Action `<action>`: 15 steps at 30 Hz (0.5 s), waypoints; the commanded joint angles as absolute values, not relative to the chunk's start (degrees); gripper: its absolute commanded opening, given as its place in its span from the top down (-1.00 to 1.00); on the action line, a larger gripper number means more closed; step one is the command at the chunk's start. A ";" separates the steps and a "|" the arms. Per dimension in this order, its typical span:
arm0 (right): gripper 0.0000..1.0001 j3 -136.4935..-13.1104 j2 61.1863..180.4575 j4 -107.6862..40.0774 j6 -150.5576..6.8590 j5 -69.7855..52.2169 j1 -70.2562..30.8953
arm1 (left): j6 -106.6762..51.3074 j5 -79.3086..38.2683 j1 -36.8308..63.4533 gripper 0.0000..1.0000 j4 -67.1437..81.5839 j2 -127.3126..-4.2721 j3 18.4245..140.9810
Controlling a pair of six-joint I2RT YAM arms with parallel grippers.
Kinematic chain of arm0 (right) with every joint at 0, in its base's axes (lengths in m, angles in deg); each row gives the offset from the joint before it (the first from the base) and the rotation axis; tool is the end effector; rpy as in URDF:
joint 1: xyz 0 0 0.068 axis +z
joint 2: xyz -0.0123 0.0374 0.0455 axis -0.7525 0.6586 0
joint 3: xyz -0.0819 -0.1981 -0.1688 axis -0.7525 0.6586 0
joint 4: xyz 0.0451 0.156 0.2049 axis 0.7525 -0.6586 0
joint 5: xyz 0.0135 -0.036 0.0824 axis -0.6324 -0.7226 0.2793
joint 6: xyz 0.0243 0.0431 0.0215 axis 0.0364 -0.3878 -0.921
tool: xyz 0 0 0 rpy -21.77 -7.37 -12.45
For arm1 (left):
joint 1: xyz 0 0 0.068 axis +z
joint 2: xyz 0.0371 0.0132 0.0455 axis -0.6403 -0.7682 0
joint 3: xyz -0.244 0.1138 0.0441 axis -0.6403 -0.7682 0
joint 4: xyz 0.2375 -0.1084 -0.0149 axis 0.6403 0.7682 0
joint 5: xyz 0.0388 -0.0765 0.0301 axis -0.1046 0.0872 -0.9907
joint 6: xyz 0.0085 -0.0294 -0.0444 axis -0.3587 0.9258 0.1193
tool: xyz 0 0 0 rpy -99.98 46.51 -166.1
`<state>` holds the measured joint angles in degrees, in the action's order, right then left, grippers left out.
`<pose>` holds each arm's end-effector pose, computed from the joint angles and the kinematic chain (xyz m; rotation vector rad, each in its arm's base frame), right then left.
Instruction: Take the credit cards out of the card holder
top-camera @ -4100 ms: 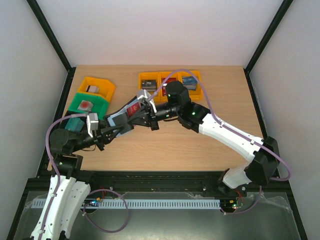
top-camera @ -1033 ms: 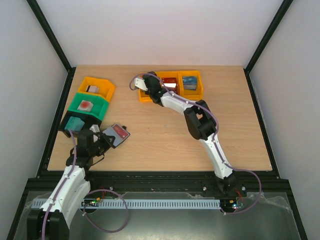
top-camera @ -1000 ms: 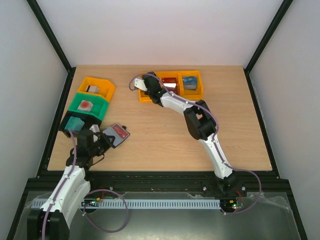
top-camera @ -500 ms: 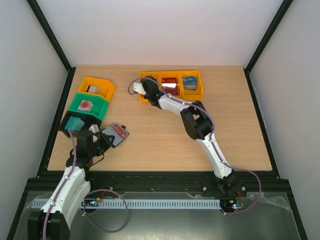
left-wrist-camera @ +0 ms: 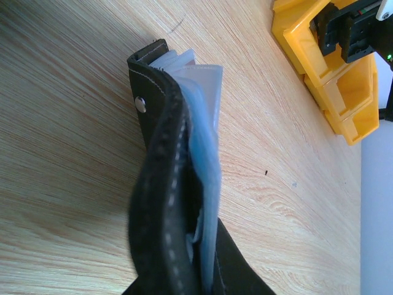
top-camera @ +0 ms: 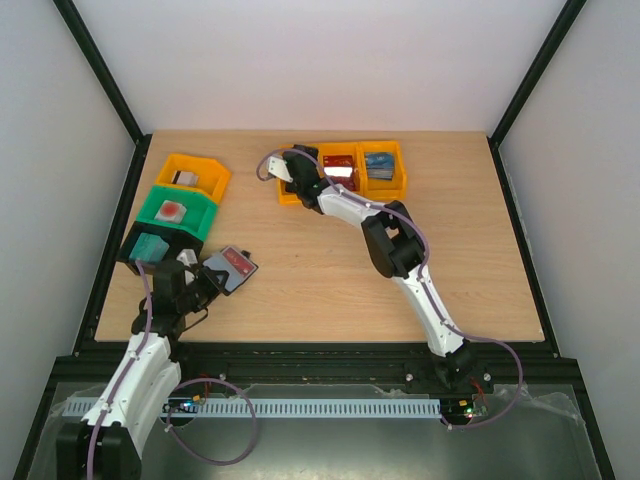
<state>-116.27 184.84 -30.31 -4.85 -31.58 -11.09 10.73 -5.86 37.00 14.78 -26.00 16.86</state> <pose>0.4639 0.3470 0.1565 -1.4132 1.4575 -0.5145 0.1416 -0.0209 0.1564 -0.6579 2.1324 -0.9523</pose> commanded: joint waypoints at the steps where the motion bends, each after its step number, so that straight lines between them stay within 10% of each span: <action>1: -0.98 -118.03 183.09 -31.98 -5.27 -33.66 -11.36 | 11.14 -4.97 37.35 0.96 12.94 -25.30 16.15; 15: -0.97 -117.10 170.92 -41.88 -14.18 -20.43 -12.50 | 11.44 -4.45 37.68 0.96 12.31 -24.33 15.80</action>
